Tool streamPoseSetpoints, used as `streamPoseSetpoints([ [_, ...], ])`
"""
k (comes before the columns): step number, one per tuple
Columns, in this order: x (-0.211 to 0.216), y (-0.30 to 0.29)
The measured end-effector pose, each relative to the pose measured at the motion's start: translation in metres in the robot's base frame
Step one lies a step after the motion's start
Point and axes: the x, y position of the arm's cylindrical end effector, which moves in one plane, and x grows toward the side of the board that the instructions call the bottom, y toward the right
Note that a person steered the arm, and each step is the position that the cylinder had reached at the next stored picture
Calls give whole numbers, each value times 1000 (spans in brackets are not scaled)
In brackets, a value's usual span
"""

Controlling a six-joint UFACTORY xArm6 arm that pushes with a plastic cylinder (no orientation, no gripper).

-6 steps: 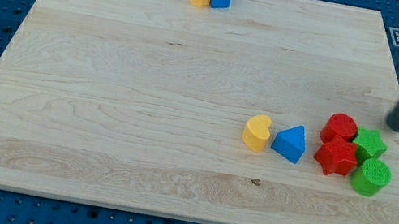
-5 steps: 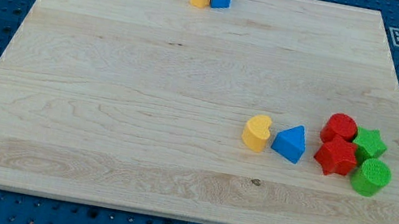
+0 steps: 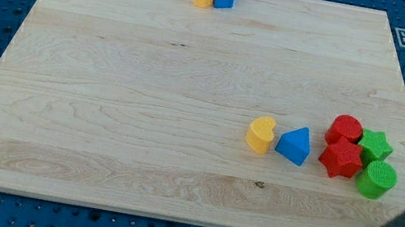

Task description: Push the red star and red circle slightly up

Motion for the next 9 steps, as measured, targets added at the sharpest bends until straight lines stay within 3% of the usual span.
streamPoseSetpoints([
  [2, -35, -43],
  [8, -134, -51],
  [9, -135, -51],
])
